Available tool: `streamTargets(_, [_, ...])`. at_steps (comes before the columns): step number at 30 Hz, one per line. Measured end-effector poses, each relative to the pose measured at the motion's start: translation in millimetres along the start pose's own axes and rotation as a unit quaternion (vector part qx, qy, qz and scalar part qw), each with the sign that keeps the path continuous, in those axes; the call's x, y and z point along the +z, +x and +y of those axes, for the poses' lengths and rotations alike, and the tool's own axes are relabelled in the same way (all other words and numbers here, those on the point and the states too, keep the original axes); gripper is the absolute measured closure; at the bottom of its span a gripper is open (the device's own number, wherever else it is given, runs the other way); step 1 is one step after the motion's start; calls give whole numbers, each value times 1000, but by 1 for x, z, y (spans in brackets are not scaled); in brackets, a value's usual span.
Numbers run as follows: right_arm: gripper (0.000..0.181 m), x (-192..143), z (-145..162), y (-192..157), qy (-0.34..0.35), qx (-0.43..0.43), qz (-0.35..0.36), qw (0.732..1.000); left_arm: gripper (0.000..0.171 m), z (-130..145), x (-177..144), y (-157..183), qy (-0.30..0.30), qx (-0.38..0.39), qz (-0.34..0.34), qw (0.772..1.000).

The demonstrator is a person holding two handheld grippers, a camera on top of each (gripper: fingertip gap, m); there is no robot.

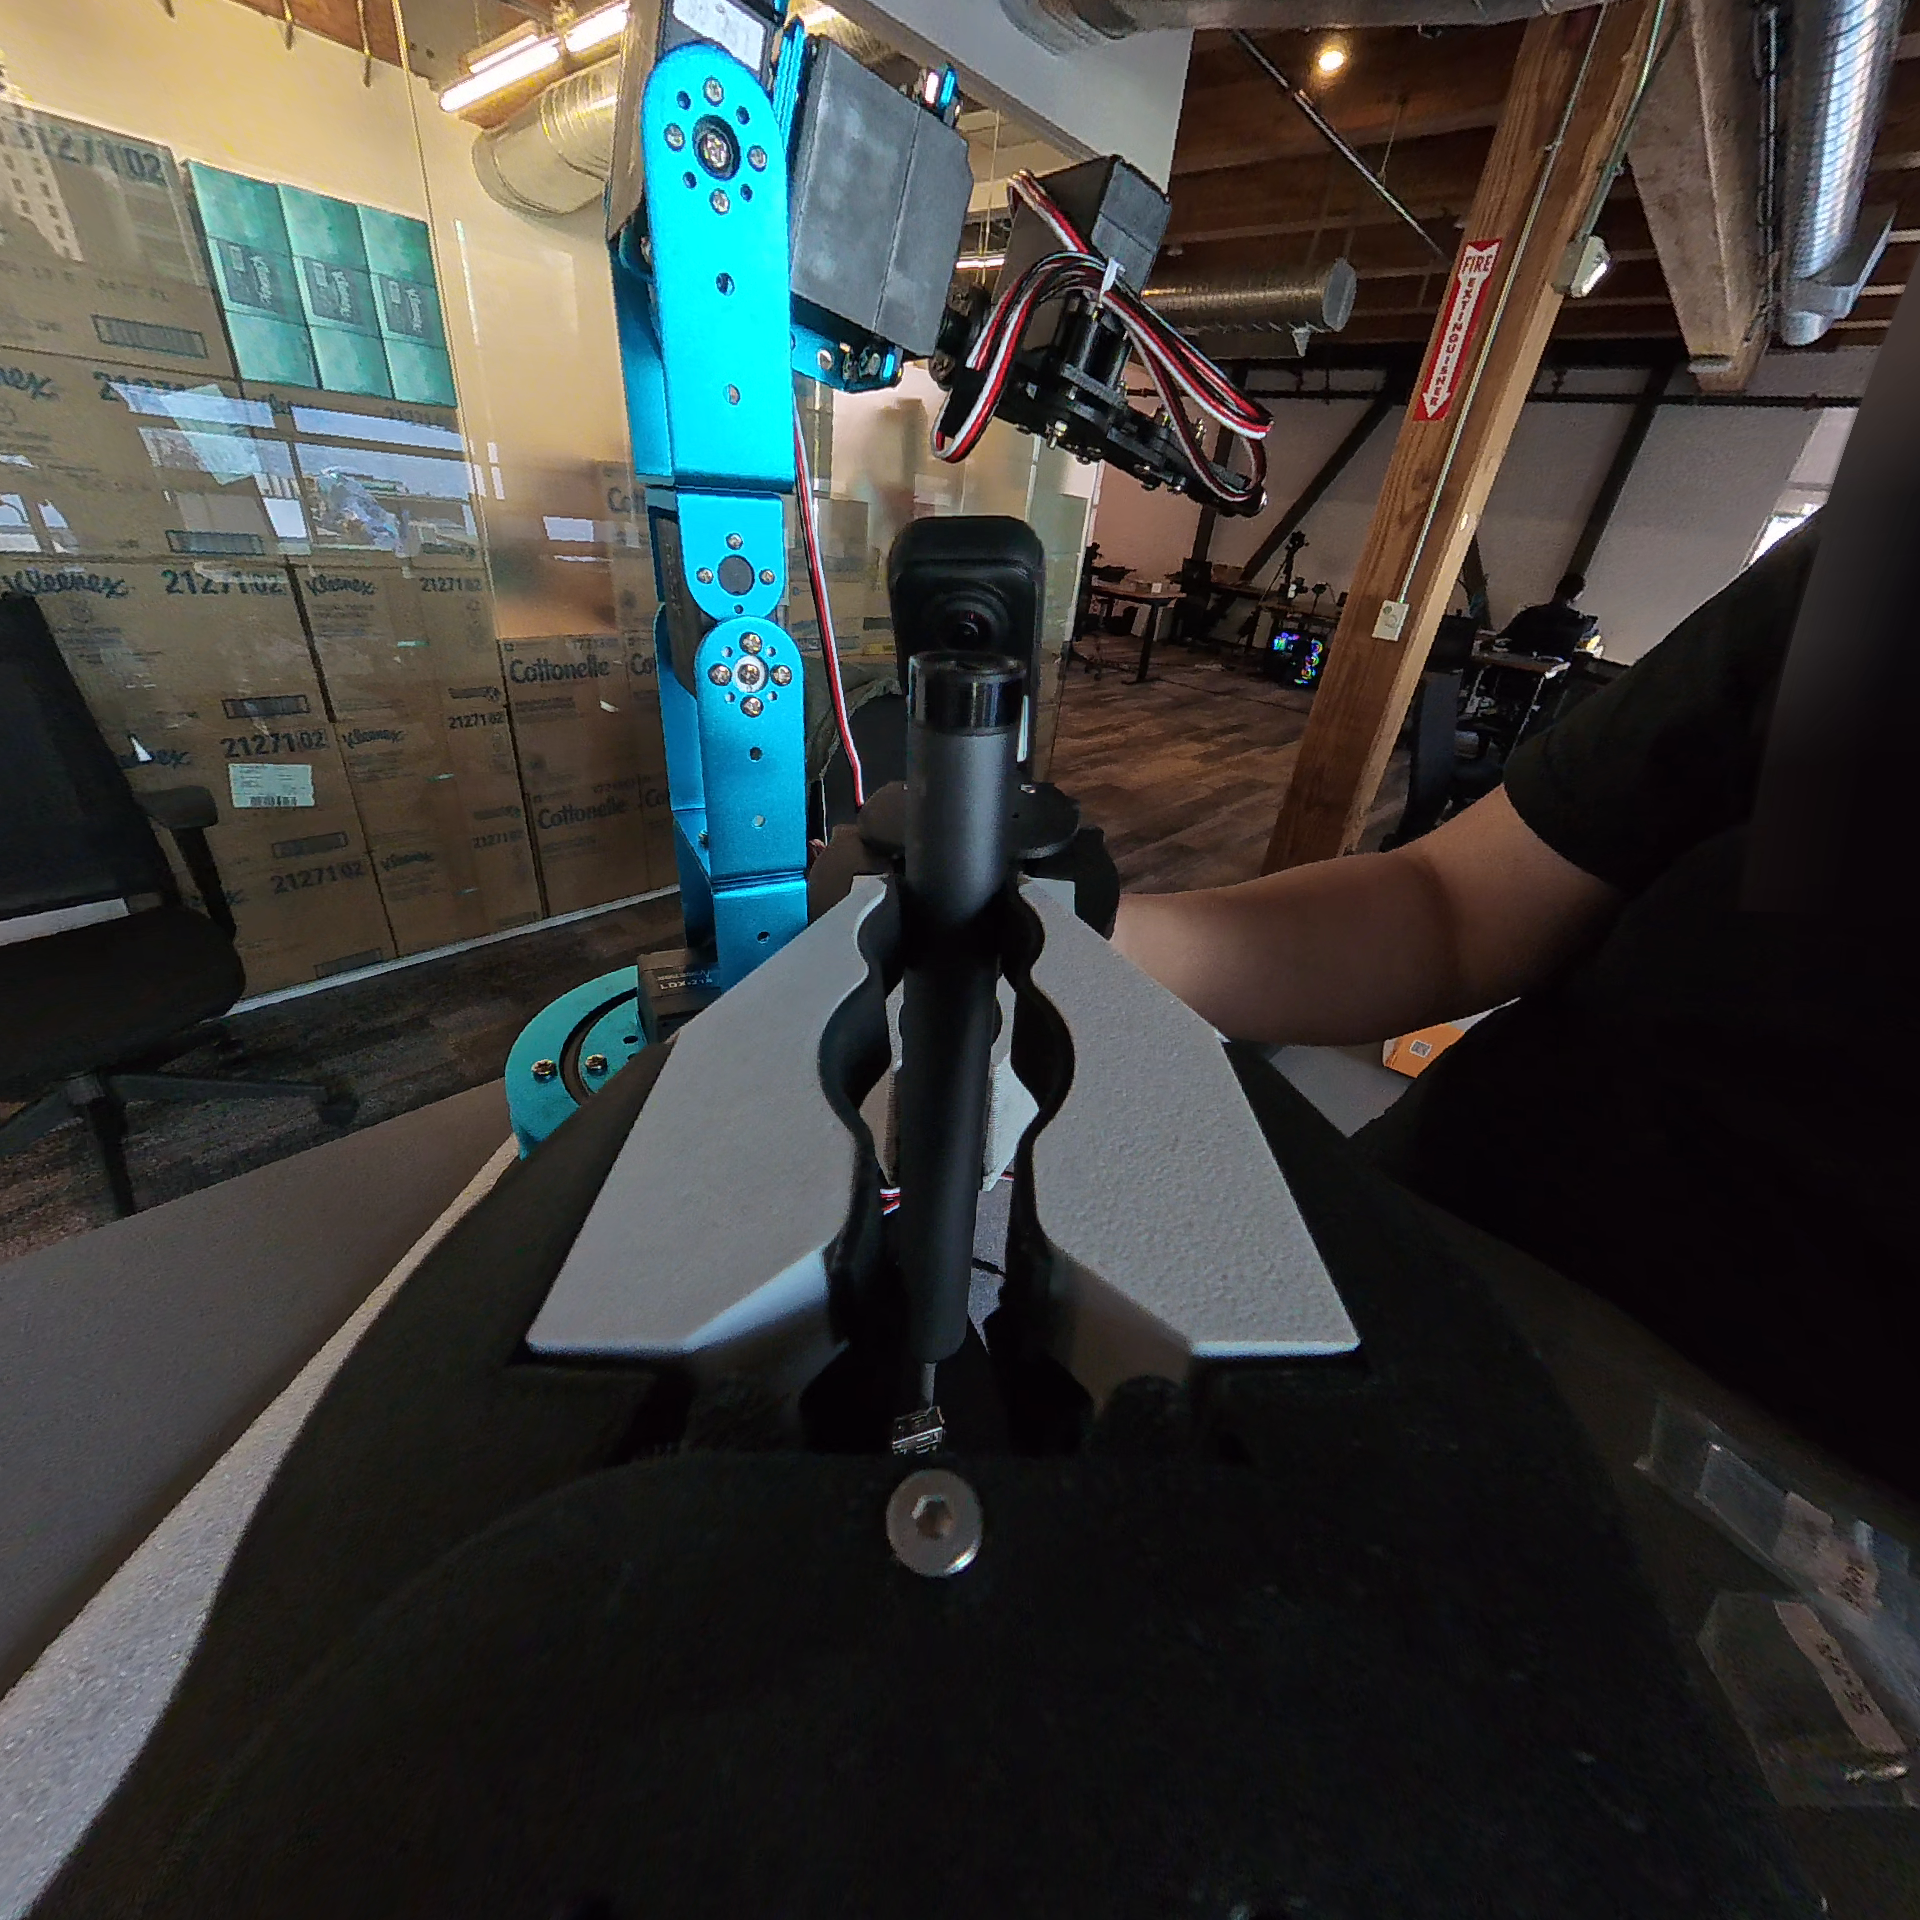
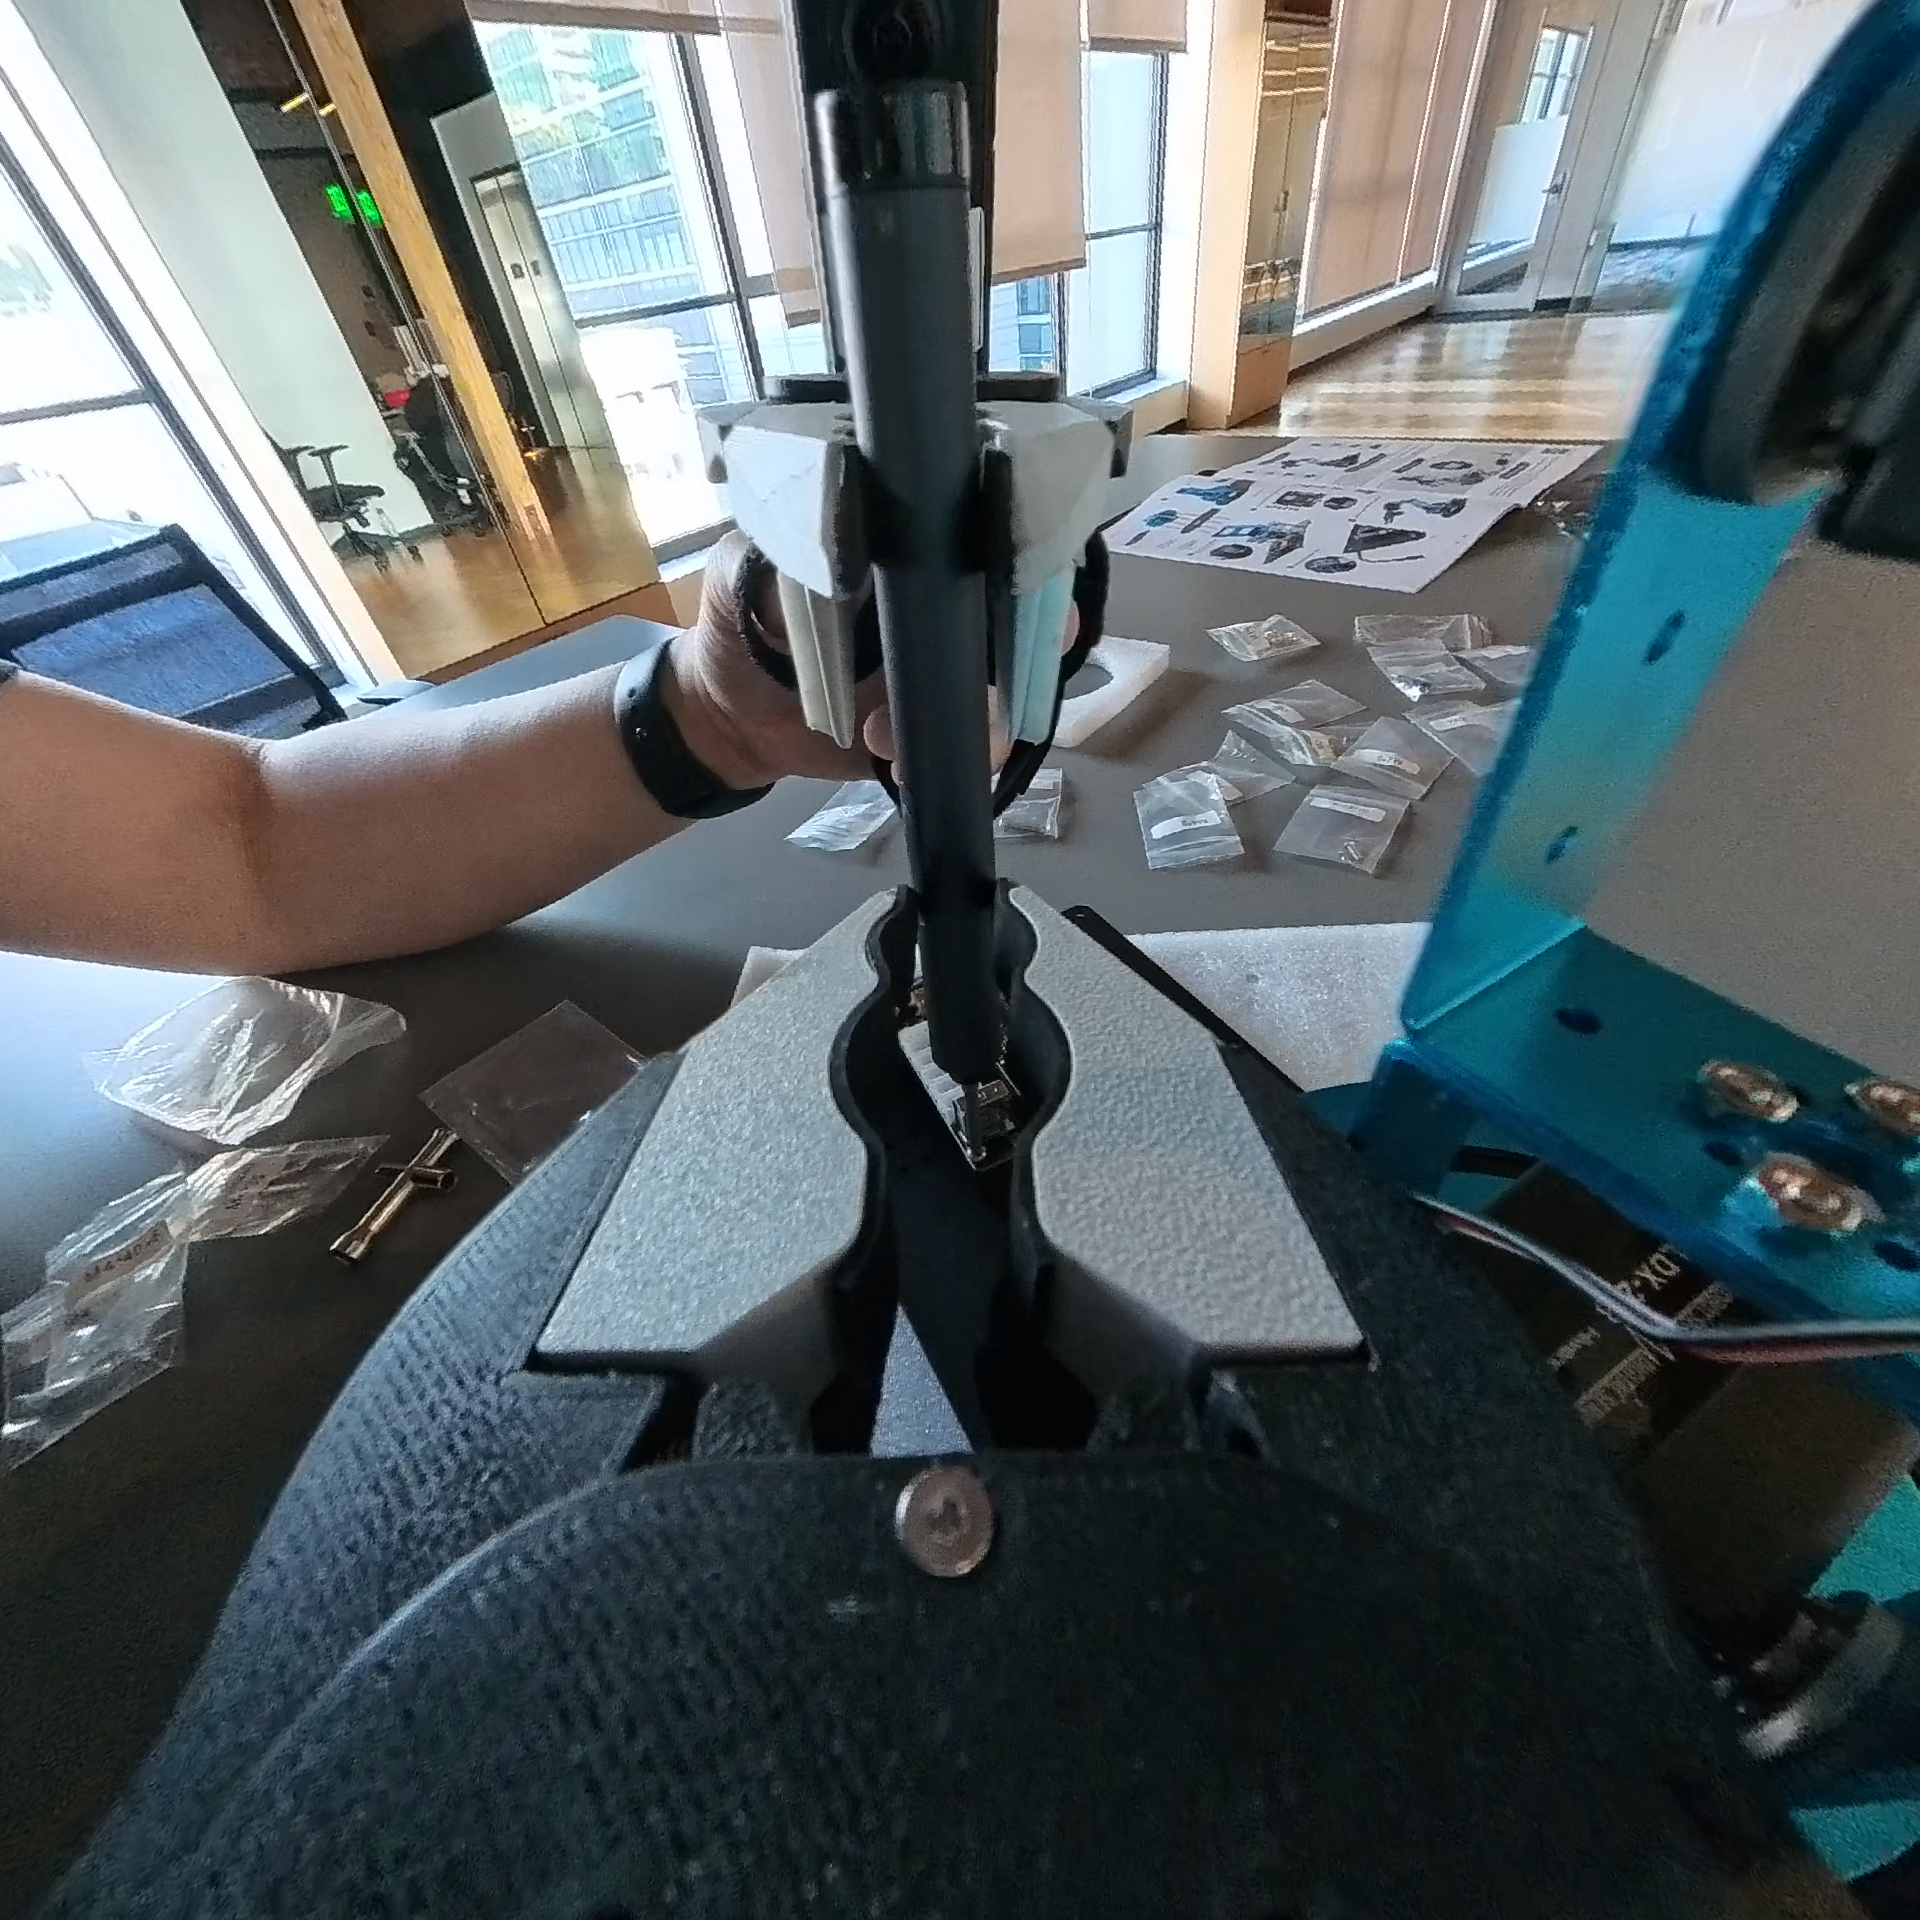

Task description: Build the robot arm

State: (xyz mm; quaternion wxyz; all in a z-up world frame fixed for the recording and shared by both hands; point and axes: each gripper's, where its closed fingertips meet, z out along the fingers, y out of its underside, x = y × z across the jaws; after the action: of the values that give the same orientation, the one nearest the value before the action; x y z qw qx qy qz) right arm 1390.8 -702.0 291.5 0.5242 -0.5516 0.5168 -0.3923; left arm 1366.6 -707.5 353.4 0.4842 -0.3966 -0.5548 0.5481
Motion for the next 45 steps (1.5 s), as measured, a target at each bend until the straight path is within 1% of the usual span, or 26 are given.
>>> streamTargets(19, [169, -1, 0, 1, 1, -26, 13, 1000, 155, 0, 2, 0, 5, -3, 1, 1000])
streamTargets(23, [168, -1, 0, 2, 7, -38, 30, 999, 155, 0, 1, -1, 4, -2, -4, 1000])
streamTargets(25, [158, -1, 0, 0, 14, -46, 43, 998, 155, 0, 1, -1, 5, -3, -3, 1000])
streamTargets(26, [152, -1, 0, -1, 16, -56, 55, 997, 156, 0, 1, -2, 5, -3, -5, 1000])
streamTargets(29, [143, -3, 4, -1, 16, -107, 118, 987, 156, 0, 1, -2, 5, -2, -7, 1000])
streamTargets(33, [143, -2, 18, -6, -20, -191, 205, 960, 155, 0, 1, -2, 8, -4, -4, 1000])
streamTargets(35, [144, -7, 17, -9, -20, -220, 258, 941, 155, 0, 2, 0, 8, -4, 0, 1000])
streamTargets(36, [145, -11, 15, -8, -18, -221, 287, 932, 155, 0, 2, 1, 8, -2, 1, 1000])
streamTargets(38, [146, -16, 14, -10, 0, -184, 314, 931, 155, 0, 3, 3, 6, 0, 5, 1000])
streamTargets(41, [143, -11, 14, -16, 39, -99, 277, 955, 155, 0, 3, 4, 7, 0, 8, 1000])
streamTargets(42, [142, -11, 13, -14, 54, -75, 272, 958, 155, 0, 3, 4, 9, 0, 8, 1000])
streamTargets(45, [139, -8, 3, -10, 85, -54, 244, 965, 155, 0, 2, 4, 11, 0, 9, 1000])
